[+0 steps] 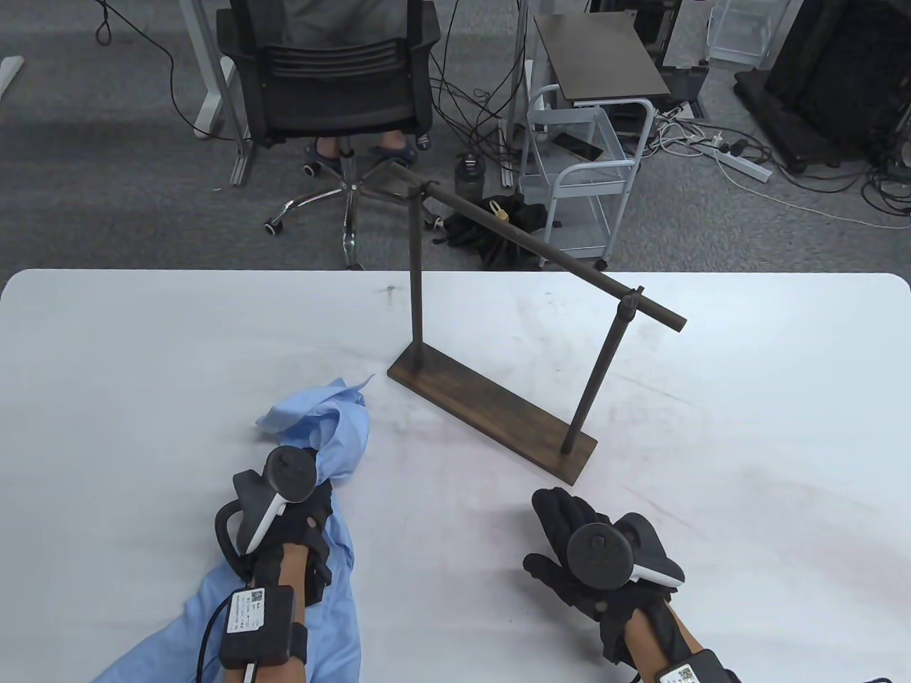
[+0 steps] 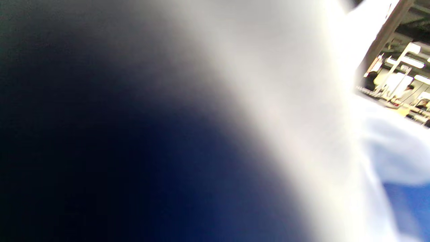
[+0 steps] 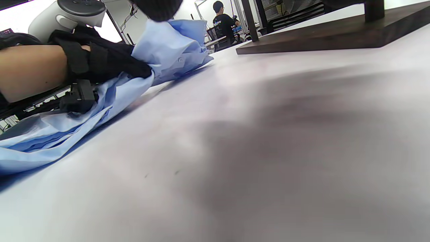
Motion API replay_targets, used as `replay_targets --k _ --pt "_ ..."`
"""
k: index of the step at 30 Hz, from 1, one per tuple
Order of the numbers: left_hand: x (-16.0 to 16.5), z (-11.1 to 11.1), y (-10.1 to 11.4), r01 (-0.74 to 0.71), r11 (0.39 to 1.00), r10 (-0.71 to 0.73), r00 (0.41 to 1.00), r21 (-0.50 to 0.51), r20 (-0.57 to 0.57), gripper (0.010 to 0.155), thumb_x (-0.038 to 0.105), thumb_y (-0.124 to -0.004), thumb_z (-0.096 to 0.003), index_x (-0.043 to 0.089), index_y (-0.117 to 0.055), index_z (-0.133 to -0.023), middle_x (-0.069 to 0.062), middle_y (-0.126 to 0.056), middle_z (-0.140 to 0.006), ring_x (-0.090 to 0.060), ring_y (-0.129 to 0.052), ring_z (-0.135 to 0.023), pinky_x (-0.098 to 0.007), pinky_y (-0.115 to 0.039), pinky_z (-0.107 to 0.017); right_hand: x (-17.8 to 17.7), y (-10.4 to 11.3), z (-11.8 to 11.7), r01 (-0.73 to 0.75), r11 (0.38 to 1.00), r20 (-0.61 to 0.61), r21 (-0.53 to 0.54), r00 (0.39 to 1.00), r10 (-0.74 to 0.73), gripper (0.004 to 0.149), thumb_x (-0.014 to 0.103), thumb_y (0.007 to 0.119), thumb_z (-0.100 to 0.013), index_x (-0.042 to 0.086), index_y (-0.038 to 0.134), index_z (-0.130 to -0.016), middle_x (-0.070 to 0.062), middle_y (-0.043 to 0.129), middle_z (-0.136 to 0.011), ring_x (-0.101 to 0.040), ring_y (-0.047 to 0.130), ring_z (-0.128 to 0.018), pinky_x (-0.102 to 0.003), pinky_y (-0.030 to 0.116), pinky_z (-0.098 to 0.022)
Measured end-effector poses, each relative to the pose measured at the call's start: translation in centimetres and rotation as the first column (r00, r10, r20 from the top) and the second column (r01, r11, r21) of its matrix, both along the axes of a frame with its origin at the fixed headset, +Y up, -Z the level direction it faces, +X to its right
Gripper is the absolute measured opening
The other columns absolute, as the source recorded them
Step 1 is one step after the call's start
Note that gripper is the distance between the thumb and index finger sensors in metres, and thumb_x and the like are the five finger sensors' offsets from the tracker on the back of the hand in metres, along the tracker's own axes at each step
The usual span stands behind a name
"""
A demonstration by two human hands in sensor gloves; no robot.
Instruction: Hang long-sleeve shirt on desktop hanging rack
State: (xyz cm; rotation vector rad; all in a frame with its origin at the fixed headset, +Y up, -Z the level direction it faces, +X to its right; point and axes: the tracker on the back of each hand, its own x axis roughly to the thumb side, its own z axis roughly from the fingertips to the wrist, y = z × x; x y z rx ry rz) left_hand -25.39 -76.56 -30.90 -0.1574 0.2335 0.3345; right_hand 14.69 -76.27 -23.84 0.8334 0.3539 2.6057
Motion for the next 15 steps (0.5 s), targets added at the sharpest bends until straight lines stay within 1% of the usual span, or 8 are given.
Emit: replay_targets --k 3,7,8,15 --pt "-0.3 0.2 0.3 -0.032 0.999 0.032 0.999 0.028 0.000 0.055 0.039 -0.083 -0.0590 0.026 -0.059 -0.107 -0.003 -0.089 -0.090 -0.013 -0.093 -0.052 -0.034 -0.085 -0.039 0.0 0.3 0.1 0.004 1.000 -0.001 0.011 1.000 -0.004 0.085 0.037 0.063 -0.065 -0.016 0.012 -0.107 -0.055 0.024 -0.107 -0.085 0.040 -0.088 -0.089 0.043 -0.055" --pt "-0.2 0.1 1.1 -0.049 0.995 0.048 0.999 0.082 0.012 0.056 0.040 -0.081 -0.0593 0.022 -0.059 -0.107 -0.005 -0.090 -0.088 -0.012 -0.093 -0.050 -0.033 -0.085 -0.037 0.0 0.5 0.2 0.011 1.000 -0.006 0.022 1.000 -0.011 0.085 0.037 0.063 -0.065 -0.016 0.012 -0.107 -0.055 0.024 -0.107 -0.085 0.040 -0.088 -0.089 0.043 -0.055" --pt "-0.2 0.1 1.4 -0.066 0.994 0.065 0.998 0.088 0.020 0.056 0.040 -0.081 -0.0594 0.022 -0.059 -0.107 -0.003 -0.090 -0.088 -0.012 -0.093 -0.050 -0.033 -0.085 -0.037 0.1 0.6 0.2 0.011 1.000 -0.009 0.027 1.000 -0.011 0.085 0.037 0.063 -0.065 -0.016 0.012 -0.107 -0.055 0.024 -0.107 -0.085 0.040 -0.088 -0.089 0.043 -0.055" --pt "0.0 0.6 3.8 -0.148 0.973 0.138 0.988 0.179 0.064 0.055 0.041 -0.081 -0.0596 0.024 -0.060 -0.107 -0.003 -0.090 -0.088 -0.012 -0.093 -0.050 -0.033 -0.085 -0.036 0.4 0.9 0.2 0.028 0.999 0.000 0.042 1.000 -0.028 0.085 0.037 0.063 -0.065 -0.016 0.012 -0.107 -0.055 0.025 -0.107 -0.085 0.040 -0.088 -0.089 0.043 -0.055"
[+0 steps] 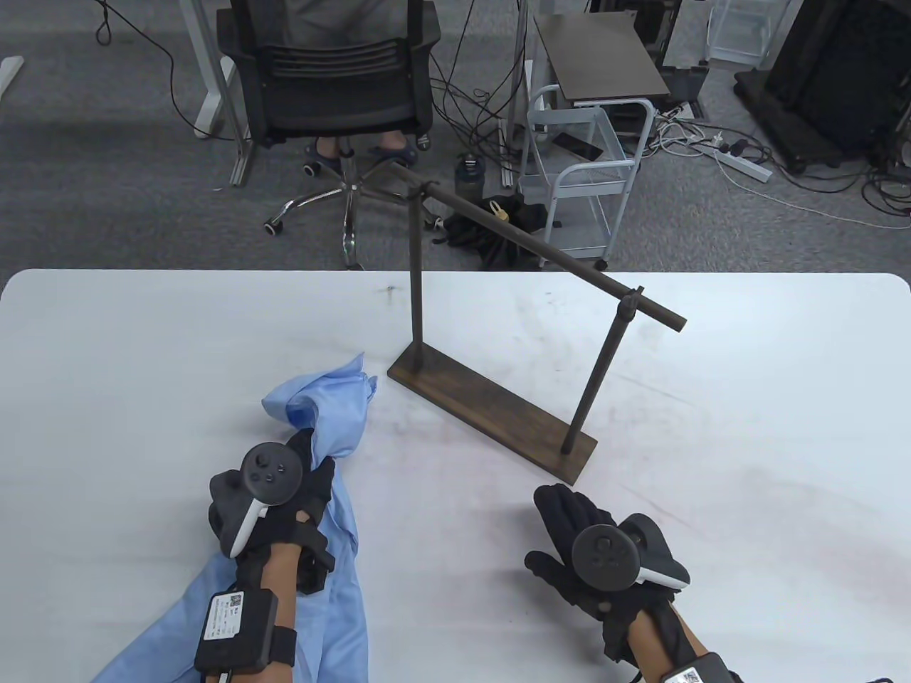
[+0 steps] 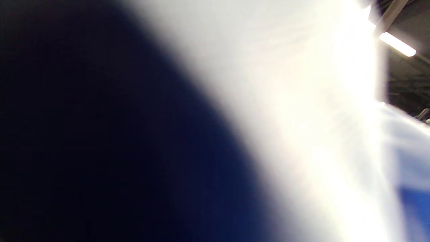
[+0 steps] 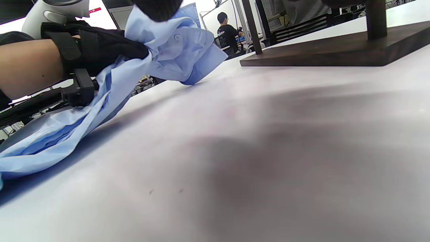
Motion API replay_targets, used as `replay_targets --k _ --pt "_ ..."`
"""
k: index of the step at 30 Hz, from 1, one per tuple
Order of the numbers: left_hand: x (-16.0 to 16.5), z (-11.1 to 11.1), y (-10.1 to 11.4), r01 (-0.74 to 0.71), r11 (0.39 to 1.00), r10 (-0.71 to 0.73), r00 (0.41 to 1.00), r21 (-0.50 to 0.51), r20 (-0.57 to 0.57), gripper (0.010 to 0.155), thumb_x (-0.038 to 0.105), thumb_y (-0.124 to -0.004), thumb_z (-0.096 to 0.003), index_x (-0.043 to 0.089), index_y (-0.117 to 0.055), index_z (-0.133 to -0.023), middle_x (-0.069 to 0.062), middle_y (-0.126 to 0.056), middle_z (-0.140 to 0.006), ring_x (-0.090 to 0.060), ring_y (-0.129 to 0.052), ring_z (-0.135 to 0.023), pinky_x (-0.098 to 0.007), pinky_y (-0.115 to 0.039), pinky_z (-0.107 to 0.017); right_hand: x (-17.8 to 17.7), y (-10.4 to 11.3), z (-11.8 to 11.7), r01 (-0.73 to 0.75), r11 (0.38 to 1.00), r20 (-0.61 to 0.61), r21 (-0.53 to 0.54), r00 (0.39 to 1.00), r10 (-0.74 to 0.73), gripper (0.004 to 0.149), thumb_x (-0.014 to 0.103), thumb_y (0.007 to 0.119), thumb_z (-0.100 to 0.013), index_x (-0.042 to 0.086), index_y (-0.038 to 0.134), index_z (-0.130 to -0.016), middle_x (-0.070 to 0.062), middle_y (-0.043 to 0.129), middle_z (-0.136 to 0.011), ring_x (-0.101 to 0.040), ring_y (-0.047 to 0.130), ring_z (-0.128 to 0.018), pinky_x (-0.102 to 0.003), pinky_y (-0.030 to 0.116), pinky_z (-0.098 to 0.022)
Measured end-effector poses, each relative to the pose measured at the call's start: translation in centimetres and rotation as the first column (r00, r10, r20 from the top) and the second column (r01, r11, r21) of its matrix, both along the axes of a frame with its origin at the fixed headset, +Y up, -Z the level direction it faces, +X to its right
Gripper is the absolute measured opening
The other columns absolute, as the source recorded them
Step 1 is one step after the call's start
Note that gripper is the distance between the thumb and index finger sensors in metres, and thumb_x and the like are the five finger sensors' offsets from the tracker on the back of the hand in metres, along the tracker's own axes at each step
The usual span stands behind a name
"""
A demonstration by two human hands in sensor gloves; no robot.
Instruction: Hang long-sleeve shirt on desktop hanging rack
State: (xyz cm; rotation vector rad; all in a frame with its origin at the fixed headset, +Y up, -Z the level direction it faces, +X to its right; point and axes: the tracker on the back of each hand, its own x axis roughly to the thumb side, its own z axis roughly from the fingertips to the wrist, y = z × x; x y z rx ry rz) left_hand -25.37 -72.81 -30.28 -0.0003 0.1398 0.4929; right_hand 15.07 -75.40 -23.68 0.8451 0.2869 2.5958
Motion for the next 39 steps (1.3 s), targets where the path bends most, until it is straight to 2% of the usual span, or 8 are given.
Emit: replay_targets --k 5,15,24,32,39 --pt "0.2 0.3 1.9 -0.049 0.997 0.048 0.999 0.064 0.018 0.054 0.040 -0.081 -0.0597 0.024 -0.060 -0.107 -0.003 -0.090 -0.088 -0.012 -0.093 -0.050 -0.033 -0.085 -0.037 0.2 0.1 -0.1 0.006 1.000 0.011 0.007 1.000 -0.006 0.085 0.037 0.063 -0.065 -0.016 0.012 -0.107 -0.055 0.025 -0.107 -0.085 0.040 -0.088 -0.089 0.043 -0.055" --pt "1.5 1.8 8.3 -0.112 0.971 0.090 0.990 0.210 0.113 0.054 0.040 -0.081 -0.0597 0.025 -0.061 -0.107 -0.004 -0.090 -0.089 -0.013 -0.093 -0.050 -0.034 -0.085 -0.037 0.3 0.2 -0.1 0.006 1.000 0.018 0.005 1.000 -0.006 0.085 0.037 0.063 -0.065 -0.016 0.012 -0.107 -0.055 0.025 -0.107 -0.085 0.040 -0.088 -0.089 0.043 -0.055" --pt "3.7 3.3 13.6 -0.207 0.918 0.140 0.967 0.337 0.212 0.054 0.039 -0.082 -0.0598 0.026 -0.061 -0.107 -0.005 -0.090 -0.090 -0.014 -0.093 -0.052 -0.035 -0.085 -0.038 0.4 0.2 -0.1 0.015 1.000 0.023 0.012 1.000 -0.015 0.085 0.037 0.063 -0.065 -0.016 0.012 -0.107 -0.055 0.025 -0.107 -0.085 0.040 -0.088 -0.089 0.043 -0.055" --pt "5.8 3.9 16.7 -0.275 0.865 0.173 0.948 0.420 0.266 0.054 0.039 -0.081 -0.0599 0.026 -0.060 -0.108 -0.004 -0.089 -0.090 -0.014 -0.093 -0.053 -0.035 -0.085 -0.039 0.5 0.2 -0.1 0.016 1.000 0.020 0.015 1.000 -0.017 0.085 0.037 0.063 -0.065 -0.016 0.012 -0.107 -0.055 0.025 -0.107 -0.085 0.040 -0.088 -0.089 0.043 -0.055" --pt "7.1 3.9 19.1 -0.275 0.845 0.157 0.947 0.459 0.279 0.054 0.039 -0.081 -0.0602 0.027 -0.060 -0.108 -0.004 -0.088 -0.092 -0.015 -0.094 -0.054 -0.036 -0.085 -0.040 0.6 0.3 -0.1 0.027 0.999 0.021 0.020 0.999 -0.027 0.085 0.037 0.063 -0.065 -0.016 0.012 -0.107 -0.055 0.025 -0.107 -0.085 0.040 -0.088 -0.089 0.043 -0.055"
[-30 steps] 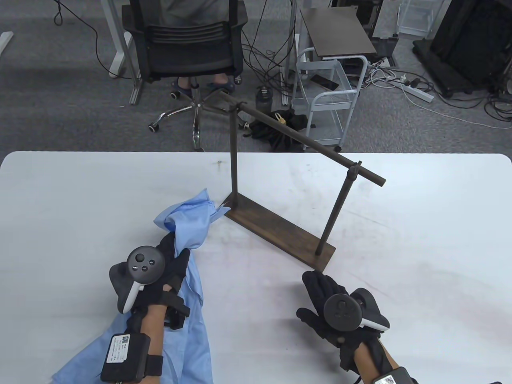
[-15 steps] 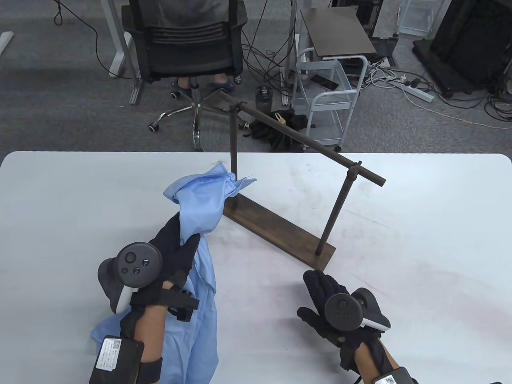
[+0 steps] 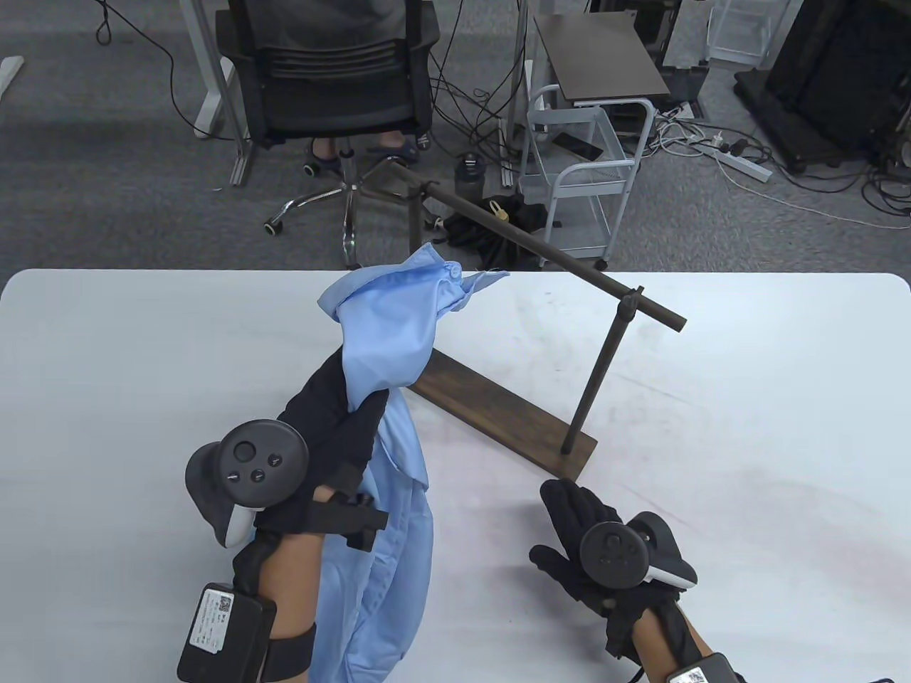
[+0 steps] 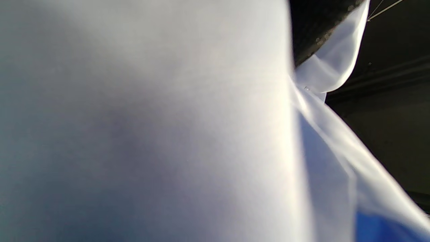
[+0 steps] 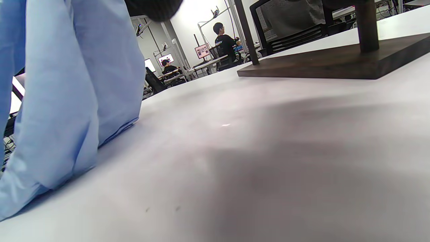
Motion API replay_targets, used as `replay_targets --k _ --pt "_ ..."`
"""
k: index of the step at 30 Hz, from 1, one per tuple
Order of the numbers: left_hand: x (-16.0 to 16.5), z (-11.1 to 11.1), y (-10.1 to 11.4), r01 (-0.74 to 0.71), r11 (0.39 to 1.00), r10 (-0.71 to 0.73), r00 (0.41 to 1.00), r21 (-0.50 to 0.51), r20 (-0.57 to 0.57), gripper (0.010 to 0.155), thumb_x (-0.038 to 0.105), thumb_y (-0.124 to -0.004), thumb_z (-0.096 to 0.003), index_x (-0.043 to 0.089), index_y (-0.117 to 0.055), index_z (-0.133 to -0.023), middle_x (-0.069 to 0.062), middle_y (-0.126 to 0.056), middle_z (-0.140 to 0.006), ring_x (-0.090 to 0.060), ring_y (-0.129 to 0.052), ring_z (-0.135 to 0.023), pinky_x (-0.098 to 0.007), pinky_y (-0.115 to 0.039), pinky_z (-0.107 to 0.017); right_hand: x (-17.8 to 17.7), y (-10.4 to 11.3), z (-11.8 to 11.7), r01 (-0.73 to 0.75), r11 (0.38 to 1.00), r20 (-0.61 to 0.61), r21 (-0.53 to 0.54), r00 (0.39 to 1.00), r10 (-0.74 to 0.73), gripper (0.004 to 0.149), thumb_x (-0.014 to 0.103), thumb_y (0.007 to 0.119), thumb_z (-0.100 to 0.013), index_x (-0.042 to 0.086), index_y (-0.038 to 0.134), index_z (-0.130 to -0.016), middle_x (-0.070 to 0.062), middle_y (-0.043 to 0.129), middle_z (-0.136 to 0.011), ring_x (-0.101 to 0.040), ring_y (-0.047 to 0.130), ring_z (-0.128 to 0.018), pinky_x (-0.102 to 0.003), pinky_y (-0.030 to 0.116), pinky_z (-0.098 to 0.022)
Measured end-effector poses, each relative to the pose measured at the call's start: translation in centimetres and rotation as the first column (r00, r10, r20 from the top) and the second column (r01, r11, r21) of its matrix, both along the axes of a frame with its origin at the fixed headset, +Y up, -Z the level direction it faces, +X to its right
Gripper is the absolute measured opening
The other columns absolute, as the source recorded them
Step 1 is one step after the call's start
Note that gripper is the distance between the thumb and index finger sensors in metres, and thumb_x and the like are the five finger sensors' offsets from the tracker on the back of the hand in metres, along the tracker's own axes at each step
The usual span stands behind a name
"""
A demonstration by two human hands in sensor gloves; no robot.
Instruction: Hang long-sleeve shirt on desktop hanging rack
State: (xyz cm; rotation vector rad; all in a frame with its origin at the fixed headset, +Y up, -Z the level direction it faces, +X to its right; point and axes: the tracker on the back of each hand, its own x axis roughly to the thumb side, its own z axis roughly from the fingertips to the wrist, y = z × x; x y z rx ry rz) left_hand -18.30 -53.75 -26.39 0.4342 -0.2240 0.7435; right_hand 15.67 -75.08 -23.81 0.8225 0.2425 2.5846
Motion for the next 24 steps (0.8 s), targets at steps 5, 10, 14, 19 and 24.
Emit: replay_targets --k 5,10,14,19,24 --pt "1.0 -0.2 1.6 0.017 1.000 -0.017 1.000 0.025 -0.004 0.054 0.039 -0.081 -0.0607 0.027 -0.059 -0.108 -0.004 -0.087 -0.093 -0.015 -0.093 -0.056 -0.036 -0.085 -0.041 0.1 0.0 0.0 0.006 1.000 0.001 -0.001 1.000 -0.006 0.085 0.037 0.063 -0.065 -0.016 0.012 -0.107 -0.055 0.025 -0.108 -0.085 0.040 -0.088 -0.089 0.043 -0.055" --pt "2.1 -0.7 3.2 -0.007 0.999 0.007 1.000 0.054 0.006 0.054 0.039 -0.081 -0.0607 0.028 -0.058 -0.108 -0.004 -0.086 -0.094 -0.015 -0.093 -0.057 -0.037 -0.085 -0.042 0.3 0.1 0.0 0.022 1.000 0.007 0.002 1.000 -0.022 0.085 0.037 0.063 -0.065 -0.016 0.012 -0.107 -0.055 0.025 -0.107 -0.084 0.040 -0.088 -0.089 0.043 -0.055" --pt "3.1 -1.1 4.3 -0.031 0.995 0.029 0.999 0.093 0.016 0.054 0.038 -0.081 -0.0605 0.028 -0.058 -0.108 -0.003 -0.086 -0.094 -0.016 -0.093 -0.058 -0.037 -0.085 -0.043 0.6 0.2 -0.1 0.036 0.999 0.014 0.005 0.999 -0.036 0.085 0.037 0.063 -0.065 -0.016 0.012 -0.107 -0.055 0.025 -0.107 -0.085 0.040 -0.088 -0.089 0.043 -0.055" --pt "5.7 -2.2 5.5 -0.039 0.989 0.033 0.998 0.144 0.048 0.054 0.039 -0.080 -0.0606 0.028 -0.057 -0.108 -0.003 -0.085 -0.095 -0.016 -0.092 -0.058 -0.037 -0.085 -0.043 1.4 0.3 -0.2 0.069 0.998 0.035 -0.001 0.997 -0.069 0.085 0.037 0.063 -0.065 -0.016 0.012 -0.107 -0.055 0.025 -0.107 -0.085 0.040 -0.088 -0.089 0.043 -0.055" --pt "7.9 -3.5 6.6 -0.037 0.986 0.031 0.999 0.164 0.042 0.055 0.039 -0.080 -0.0607 0.029 -0.056 -0.109 -0.003 -0.084 -0.096 -0.016 -0.092 -0.060 -0.037 -0.085 -0.044 2.2 0.6 -0.3 0.100 0.995 0.058 0.007 0.993 -0.100 0.085 0.037 0.063 -0.065 -0.016 0.013 -0.107 -0.055 0.026 -0.107 -0.085 0.041 -0.088 -0.089 0.043 -0.055"
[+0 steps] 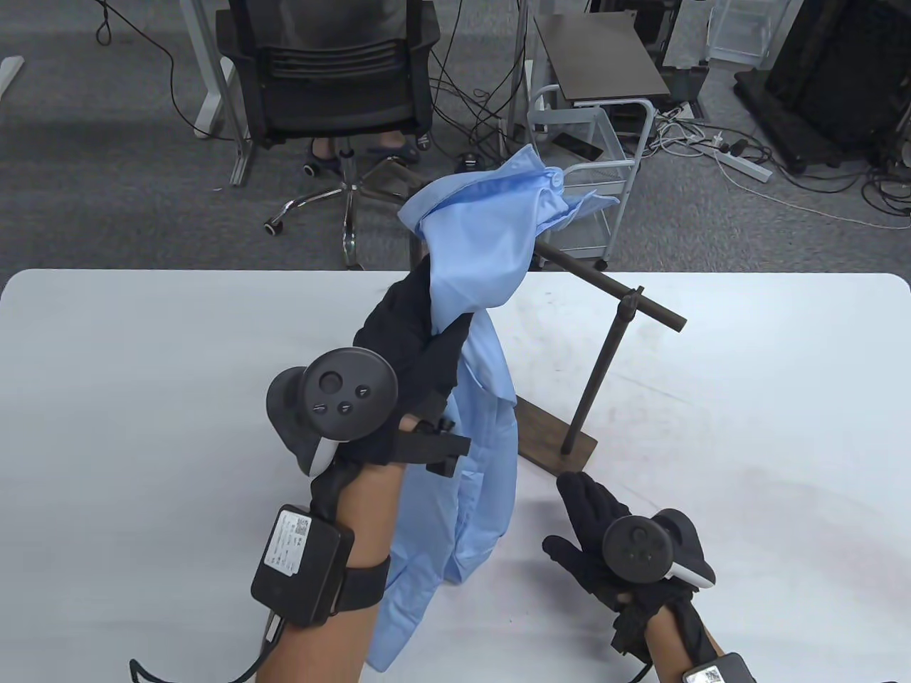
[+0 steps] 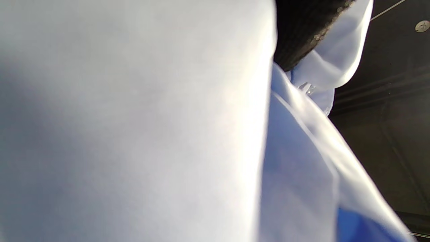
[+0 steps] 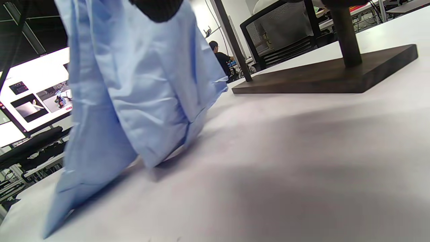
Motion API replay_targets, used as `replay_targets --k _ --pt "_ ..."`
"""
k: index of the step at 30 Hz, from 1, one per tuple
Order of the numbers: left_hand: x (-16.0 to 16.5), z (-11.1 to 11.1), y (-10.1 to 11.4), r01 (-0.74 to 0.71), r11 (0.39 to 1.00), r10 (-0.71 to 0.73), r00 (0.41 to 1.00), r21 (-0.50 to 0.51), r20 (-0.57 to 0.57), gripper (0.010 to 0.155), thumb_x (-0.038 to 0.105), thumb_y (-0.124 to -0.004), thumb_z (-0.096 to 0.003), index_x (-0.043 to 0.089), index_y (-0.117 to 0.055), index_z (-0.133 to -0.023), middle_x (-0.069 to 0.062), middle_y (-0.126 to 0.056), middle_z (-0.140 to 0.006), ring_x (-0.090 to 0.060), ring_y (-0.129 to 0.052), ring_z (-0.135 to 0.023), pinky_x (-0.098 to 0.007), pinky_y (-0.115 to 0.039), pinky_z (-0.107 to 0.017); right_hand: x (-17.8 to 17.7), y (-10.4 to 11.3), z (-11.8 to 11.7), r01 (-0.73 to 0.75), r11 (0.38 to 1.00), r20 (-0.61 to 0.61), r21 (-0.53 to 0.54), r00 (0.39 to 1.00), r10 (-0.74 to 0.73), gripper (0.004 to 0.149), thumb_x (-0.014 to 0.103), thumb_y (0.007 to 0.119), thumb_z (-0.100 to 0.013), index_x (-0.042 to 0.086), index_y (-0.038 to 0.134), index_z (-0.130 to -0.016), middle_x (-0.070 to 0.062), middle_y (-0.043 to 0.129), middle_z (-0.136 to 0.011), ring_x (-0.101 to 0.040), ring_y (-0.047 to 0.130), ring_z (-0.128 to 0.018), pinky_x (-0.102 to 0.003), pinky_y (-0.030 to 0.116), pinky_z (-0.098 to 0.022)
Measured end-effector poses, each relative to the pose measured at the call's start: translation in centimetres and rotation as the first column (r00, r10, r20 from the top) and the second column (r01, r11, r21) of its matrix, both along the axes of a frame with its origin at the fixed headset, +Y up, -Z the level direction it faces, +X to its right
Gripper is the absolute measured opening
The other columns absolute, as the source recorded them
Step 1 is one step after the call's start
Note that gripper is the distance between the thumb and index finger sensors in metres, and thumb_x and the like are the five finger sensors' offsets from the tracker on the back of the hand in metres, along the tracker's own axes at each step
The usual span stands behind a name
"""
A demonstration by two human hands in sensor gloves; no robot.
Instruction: Hang long-sleeve shirt on desktop hanging rack
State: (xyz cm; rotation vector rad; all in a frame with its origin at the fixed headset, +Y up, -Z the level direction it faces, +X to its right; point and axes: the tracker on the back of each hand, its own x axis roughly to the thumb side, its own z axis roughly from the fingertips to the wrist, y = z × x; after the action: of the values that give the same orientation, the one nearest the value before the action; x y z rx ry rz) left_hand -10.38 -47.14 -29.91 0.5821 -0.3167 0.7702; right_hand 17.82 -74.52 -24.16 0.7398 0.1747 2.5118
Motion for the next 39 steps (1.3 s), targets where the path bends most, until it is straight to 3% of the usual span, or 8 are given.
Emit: replay_targets --k 10,16,26,33,39 --pt "2.9 -3.6 1.4 0.025 0.998 -0.021 0.997 0.054 -0.077 0.057 0.038 -0.079 -0.0612 0.028 -0.052 -0.110 -0.003 -0.078 -0.101 -0.018 -0.090 -0.066 -0.039 -0.084 -0.049 0.7 0.1 -0.3 0.033 0.999 0.018 -0.006 0.999 -0.033 0.084 0.037 0.063 -0.065 -0.016 0.013 -0.108 -0.055 0.026 -0.107 -0.085 0.041 -0.088 -0.089 0.044 -0.055" --pt "3.8 -6.1 1.5 0.029 0.999 -0.026 0.995 0.033 -0.092 0.059 0.039 -0.080 -0.0607 0.028 -0.051 -0.111 -0.004 -0.077 -0.103 -0.018 -0.091 -0.067 -0.039 -0.084 -0.049 1.1 -0.1 -0.5 0.041 0.999 0.024 -0.026 0.999 -0.040 0.084 0.037 0.063 -0.065 -0.016 0.013 -0.108 -0.055 0.026 -0.107 -0.085 0.041 -0.088 -0.089 0.044 -0.055" --pt "5.5 -9.4 0.2 0.041 0.999 -0.042 0.992 -0.018 -0.121 0.064 0.039 -0.081 -0.0604 0.025 -0.046 -0.113 -0.007 -0.072 -0.108 -0.019 -0.090 -0.070 -0.039 -0.084 -0.051 1.1 -0.2 -0.7 0.035 0.998 0.026 -0.051 0.999 -0.034 0.084 0.037 0.063 -0.065 -0.016 0.013 -0.108 -0.055 0.025 -0.107 -0.085 0.041 -0.087 -0.089 0.043 -0.055" --pt "6.4 -10.9 -1.1 0.045 0.998 -0.050 0.989 -0.039 -0.142 0.083 0.044 -0.085 -0.0573 0.019 -0.031 -0.115 -0.015 -0.057 -0.114 -0.019 -0.089 -0.073 -0.036 -0.084 -0.052 0.9 -0.2 -0.7 0.024 0.998 0.013 -0.066 1.000 -0.023 0.084 0.037 0.063 -0.065 -0.016 0.013 -0.108 -0.056 0.024 -0.107 -0.085 0.041 -0.087 -0.089 0.043 -0.055" --pt "7.1 -11.4 -1.7 0.076 0.995 -0.084 0.990 -0.071 -0.116 0.087 0.044 -0.086 -0.0561 0.019 -0.028 -0.115 -0.020 -0.041 -0.120 -0.035 -0.074 -0.092 -0.047 -0.075 -0.064 0.7 -0.2 -0.8 0.017 0.998 0.004 -0.068 1.000 -0.016 0.084 0.037 0.063 -0.065 -0.016 0.013 -0.108 -0.056 0.024 -0.107 -0.085 0.041 -0.087 -0.089 0.043 -0.055"
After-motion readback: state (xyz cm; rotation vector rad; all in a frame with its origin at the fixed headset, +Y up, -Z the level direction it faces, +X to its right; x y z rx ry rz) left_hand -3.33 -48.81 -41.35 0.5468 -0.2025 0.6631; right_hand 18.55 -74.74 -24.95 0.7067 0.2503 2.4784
